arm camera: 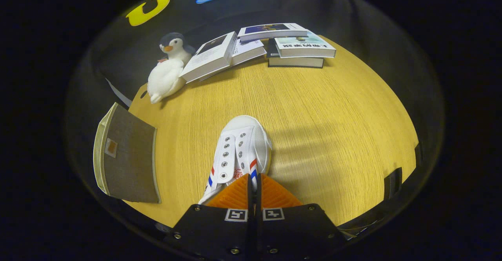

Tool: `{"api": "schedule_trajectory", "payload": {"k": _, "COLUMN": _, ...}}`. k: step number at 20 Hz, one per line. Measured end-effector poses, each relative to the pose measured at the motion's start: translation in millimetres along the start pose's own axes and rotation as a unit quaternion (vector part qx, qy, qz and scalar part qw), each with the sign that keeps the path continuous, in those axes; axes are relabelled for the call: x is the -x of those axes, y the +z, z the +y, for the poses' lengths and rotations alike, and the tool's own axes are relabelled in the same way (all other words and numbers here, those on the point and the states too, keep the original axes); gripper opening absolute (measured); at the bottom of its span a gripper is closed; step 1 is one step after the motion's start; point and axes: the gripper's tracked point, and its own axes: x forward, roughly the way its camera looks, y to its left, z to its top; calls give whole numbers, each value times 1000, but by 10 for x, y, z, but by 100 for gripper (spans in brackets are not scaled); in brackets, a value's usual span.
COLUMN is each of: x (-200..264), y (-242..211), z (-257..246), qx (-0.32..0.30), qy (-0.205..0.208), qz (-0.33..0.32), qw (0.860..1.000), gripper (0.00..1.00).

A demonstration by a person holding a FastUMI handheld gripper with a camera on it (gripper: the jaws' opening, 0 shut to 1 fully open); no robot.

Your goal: Open the storage box then place both shoes into the box .Put the left shoe in first, then the right shoe, with the right side of both shoes facing outward in a uniform manner.

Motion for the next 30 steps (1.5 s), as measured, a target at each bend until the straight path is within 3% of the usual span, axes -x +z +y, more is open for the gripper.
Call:
{"api": "schedule_trajectory", "payload": {"k": 8, "x": 31, "y": -23, "z": 264, "qx": -105, "qy": 76, "qz": 11, "qw": 991, "gripper": 0}}
{"api": "schedule_trajectory", "payload": {"k": 13, "x": -12, "y": -102, "z": 290, "qx": -92, "qy": 74, "qz": 17, "qw": 993, "gripper": 0}}
{"api": "schedule_trajectory", "payload": {"k": 15, "x": 25, "y": -85, "z": 394, "qx": -98, "qy": 96, "qz": 17, "qw": 990, "gripper": 0}}
{"api": "schedule_trajectory", "payload": {"k": 18, "x": 71, "y": -20, "z": 583, "qx": -154, "qy": 148, "qz": 20, "qw": 977, "gripper": 0}}
{"api": "schedule_trajectory", "payload": {"k": 23, "x": 191, "y": 41, "z": 936, "qx": -227, "qy": 242, "qz": 33, "qw": 943, "gripper": 0}}
{"api": "schedule_trajectory", "payload": {"k": 30, "x": 509, "y": 316, "z": 1360, "qx": -186, "qy": 281, "qz": 8, "qw": 942, "gripper": 0}}
